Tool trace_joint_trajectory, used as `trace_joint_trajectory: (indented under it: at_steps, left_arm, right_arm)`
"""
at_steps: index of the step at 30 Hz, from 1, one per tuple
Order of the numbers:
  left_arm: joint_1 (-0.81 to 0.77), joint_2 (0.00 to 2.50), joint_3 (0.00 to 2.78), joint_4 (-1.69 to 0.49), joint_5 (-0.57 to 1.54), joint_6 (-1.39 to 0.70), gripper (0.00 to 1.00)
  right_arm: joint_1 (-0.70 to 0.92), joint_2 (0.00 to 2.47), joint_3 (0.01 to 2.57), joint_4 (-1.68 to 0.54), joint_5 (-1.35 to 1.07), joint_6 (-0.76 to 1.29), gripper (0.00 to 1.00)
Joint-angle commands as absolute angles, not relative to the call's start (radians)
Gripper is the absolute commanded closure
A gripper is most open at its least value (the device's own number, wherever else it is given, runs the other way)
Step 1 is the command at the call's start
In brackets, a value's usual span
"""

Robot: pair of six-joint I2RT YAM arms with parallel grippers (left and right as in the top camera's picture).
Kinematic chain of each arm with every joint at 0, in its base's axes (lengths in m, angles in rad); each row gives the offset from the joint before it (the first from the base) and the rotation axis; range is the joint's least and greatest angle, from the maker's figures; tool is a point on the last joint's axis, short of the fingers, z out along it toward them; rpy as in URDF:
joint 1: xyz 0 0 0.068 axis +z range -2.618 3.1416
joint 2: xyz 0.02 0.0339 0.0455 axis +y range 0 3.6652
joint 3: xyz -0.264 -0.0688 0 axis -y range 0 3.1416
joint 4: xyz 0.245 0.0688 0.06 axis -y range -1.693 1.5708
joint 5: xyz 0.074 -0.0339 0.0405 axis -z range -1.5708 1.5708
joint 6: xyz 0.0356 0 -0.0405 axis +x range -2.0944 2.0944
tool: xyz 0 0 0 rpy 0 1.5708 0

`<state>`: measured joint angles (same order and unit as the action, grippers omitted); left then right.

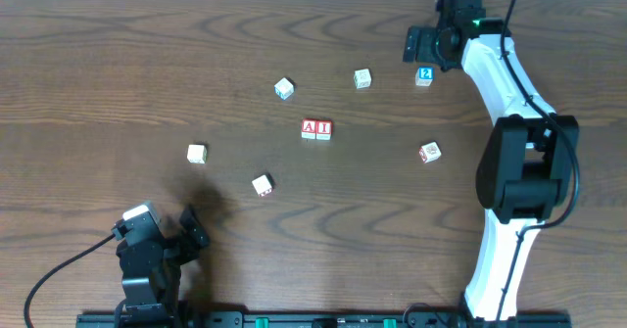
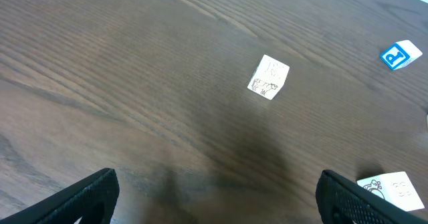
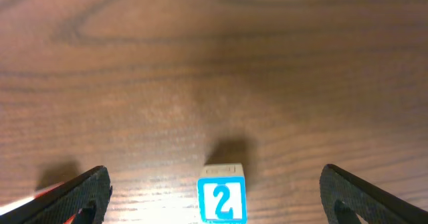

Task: Spell out Ai2
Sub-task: 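Move right gripper over the blue '2' block at back right, then lower right gripper and close on the blue '2' block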

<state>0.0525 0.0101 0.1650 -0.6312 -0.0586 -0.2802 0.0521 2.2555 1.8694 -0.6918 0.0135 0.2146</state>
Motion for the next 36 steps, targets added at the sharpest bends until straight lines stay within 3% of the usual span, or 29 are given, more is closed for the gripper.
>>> trace_joint_trajectory:
  at_steps: [1, 25, 36]
  left_arm:
    - [0.059, 0.004, 0.154, -0.633, -0.058, -0.273, 0.04]
    - [0.059, 0.004, 0.154, -0.633, -0.058, -0.273, 0.04]
    - [0.059, 0.004, 0.154, -0.633, -0.058, -0.273, 0.05]
  right_arm:
    - [0.048, 2.275, 1.879, -0.699, 0.010, 0.200, 0.01]
    - [0.048, 2.359, 1.842, -0.706, 0.010, 0.174, 0.03]
    - [0.051, 2.359, 1.842, -0.709, 0.010, 0.175, 0.42]
